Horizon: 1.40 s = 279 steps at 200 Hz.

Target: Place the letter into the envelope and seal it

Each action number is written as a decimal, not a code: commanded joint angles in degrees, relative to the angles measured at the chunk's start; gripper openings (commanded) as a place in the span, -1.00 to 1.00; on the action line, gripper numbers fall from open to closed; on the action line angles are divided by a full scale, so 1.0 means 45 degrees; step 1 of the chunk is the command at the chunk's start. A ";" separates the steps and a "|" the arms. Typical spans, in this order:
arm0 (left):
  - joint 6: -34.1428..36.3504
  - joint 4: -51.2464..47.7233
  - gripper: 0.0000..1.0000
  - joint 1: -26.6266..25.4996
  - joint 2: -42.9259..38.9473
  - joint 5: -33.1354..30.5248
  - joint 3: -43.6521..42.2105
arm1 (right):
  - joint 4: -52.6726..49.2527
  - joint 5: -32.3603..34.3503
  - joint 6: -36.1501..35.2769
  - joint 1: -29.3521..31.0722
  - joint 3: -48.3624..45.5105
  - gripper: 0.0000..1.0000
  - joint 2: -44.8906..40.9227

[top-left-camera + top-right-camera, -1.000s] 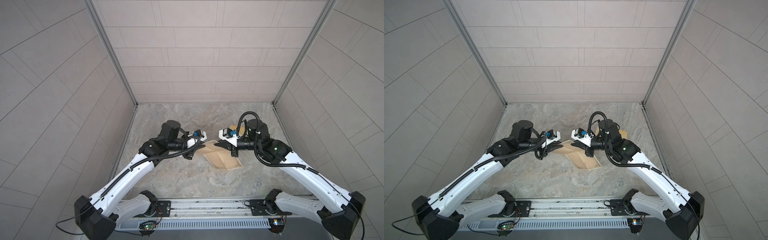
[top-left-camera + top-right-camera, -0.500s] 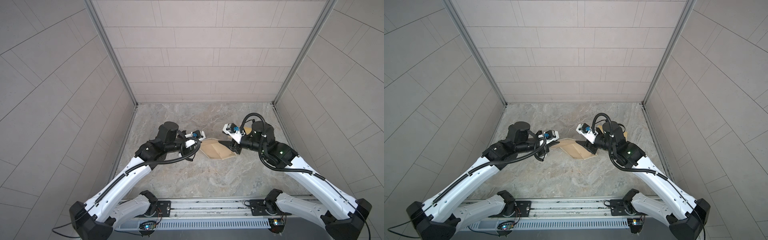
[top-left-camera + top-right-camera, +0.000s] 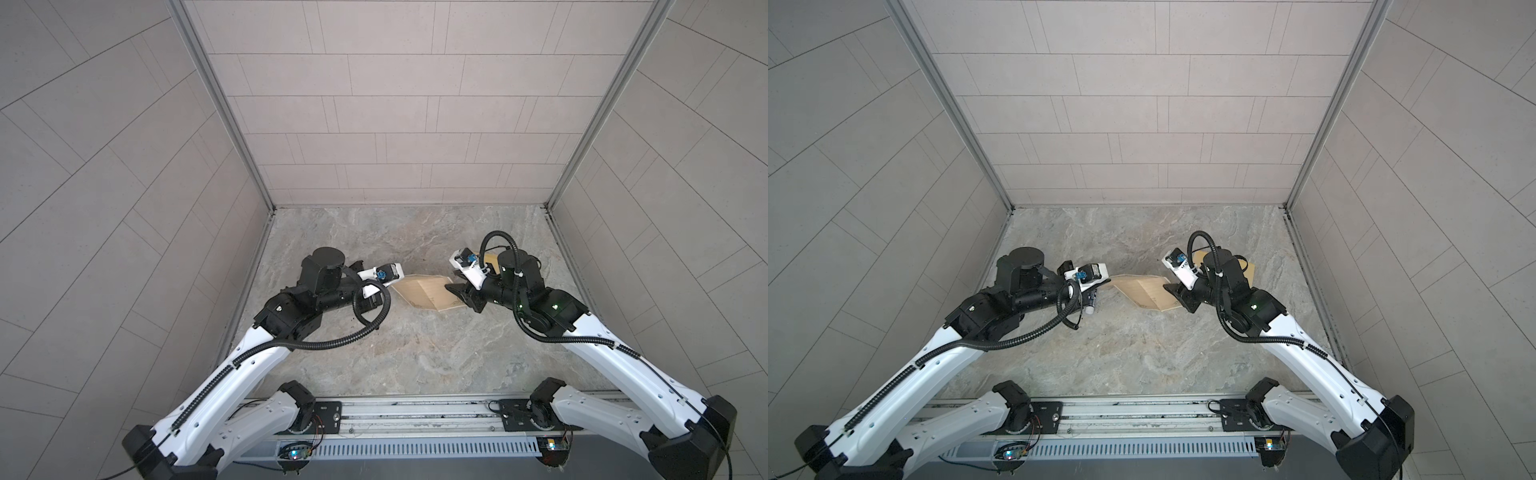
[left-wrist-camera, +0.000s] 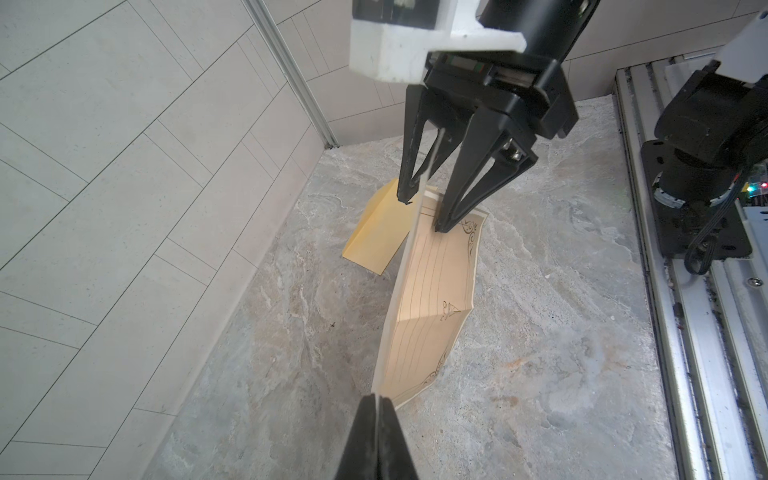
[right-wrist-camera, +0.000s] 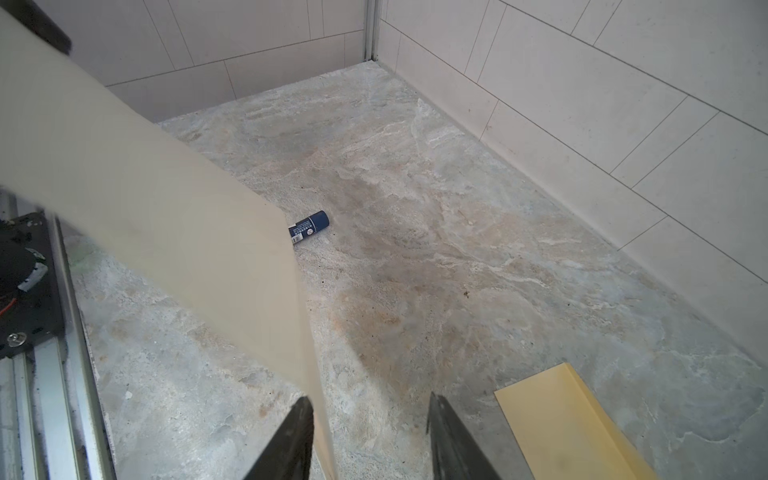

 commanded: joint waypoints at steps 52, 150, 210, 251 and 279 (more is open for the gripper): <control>-0.0069 0.0075 -1.00 -0.0065 -0.0388 0.0891 -0.0175 | 0.1578 -0.0812 0.1001 -0.0113 -0.0282 -0.83 0.0099; -0.1283 0.0495 0.51 -0.0082 -0.1800 0.3095 -0.0949 | 0.2311 -0.1464 0.0728 -0.0434 0.0034 -1.00 0.0236; -0.2127 0.2179 0.60 -0.0081 -0.0974 0.3171 -0.1314 | 0.2615 -0.3359 -0.0186 -0.0363 -0.0727 -1.00 -0.0487; -0.2862 0.3725 0.60 -0.0239 0.0258 0.2838 -0.1561 | 0.2411 -0.4053 -0.0876 0.0054 -0.0917 -1.00 -0.0543; -0.2745 0.4129 0.60 -0.0610 0.0871 0.2944 -0.1666 | 0.2046 -0.4142 -0.1184 0.0226 -0.0830 -1.00 -0.0423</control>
